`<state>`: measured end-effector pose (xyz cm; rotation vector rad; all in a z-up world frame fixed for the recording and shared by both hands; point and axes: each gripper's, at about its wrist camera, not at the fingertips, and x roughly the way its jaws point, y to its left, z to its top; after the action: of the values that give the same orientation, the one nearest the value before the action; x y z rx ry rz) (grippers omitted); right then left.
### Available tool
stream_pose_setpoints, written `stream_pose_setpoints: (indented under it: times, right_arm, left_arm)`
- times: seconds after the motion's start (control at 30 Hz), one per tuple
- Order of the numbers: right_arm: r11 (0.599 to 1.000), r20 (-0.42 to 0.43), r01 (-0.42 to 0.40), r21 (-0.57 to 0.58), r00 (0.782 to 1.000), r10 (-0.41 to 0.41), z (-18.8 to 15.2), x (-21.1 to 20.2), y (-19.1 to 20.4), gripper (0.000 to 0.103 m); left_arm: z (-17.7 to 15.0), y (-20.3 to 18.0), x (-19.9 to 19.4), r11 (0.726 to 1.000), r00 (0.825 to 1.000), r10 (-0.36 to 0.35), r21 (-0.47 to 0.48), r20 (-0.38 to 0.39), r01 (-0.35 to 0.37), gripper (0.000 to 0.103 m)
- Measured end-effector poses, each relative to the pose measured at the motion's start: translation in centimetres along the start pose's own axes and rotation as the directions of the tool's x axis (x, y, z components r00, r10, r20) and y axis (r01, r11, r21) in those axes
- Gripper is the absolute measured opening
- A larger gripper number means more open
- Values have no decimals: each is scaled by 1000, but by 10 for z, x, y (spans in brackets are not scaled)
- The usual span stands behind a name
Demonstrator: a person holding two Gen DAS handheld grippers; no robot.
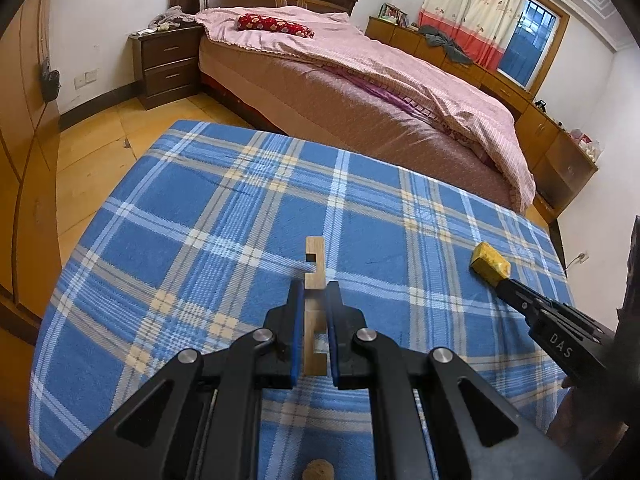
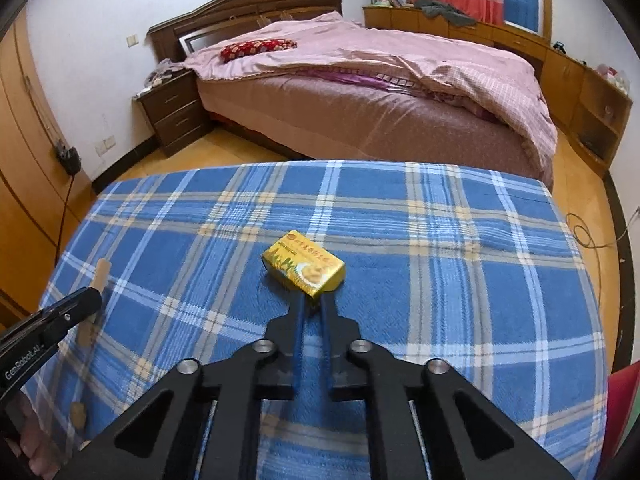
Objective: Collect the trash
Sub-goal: 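Grasp the yellow printed box with the right tool while the left tool holds the wooden piece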
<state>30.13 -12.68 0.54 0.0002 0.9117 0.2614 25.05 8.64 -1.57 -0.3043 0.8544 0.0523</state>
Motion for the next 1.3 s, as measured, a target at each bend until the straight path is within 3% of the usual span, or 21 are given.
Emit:
stream_pose_setpoints:
  times: [0.43,0.47,0.57,0.67,0.7,0.77,1.1,1.13,1.17,1.3]
  right_arm:
    - [999,35,-26,45,999,24,-9,-25,-12,4]
    - [998,34,-30,50,999,28,-10,-25,-12,7]
    - [998,34,-41,54,999,39,-9,-25,-10,29]
    - [999,39,-34,33,999,33,-5,-22,-6,38]
    - [999,39,-29,23,999,29,-4,-20,-4,48]
    - [1000,39,-27,-9,999,27,1,-14,2,57]
    - [999,-12,4,-51,1000,-5,18,22,13,56]
    - [998,-8,14,-56,1000,-14,17,23,14,53]
    - [998,-5,18,-61,1000,-19,17,22,14,43]
    - [998,-9,10,-58,1000,-10,13,17,12,38]
  left_arm:
    - [0,3,-5,1000,1000,0,-18,10,0,10]
    - [0,3,-4,1000,1000,1,-19,9,-1,10]
    - [0,3,-3,1000,1000,2,-19,8,-2,10]
    - [0,3,-2,1000,1000,5,-15,5,-5,10]
    - [0,3,-1,1000,1000,5,-14,3,-5,10]
    - [0,2,1,1000,1000,6,-13,0,-6,10]
    - [-2,4,5,1000,1000,9,-14,-13,-9,10]
    - [-2,4,5,1000,1000,9,-13,-13,-9,10]
    - [-2,3,5,1000,1000,9,-13,-13,-9,10]
    - [-2,3,5,1000,1000,8,-10,-12,-8,10]
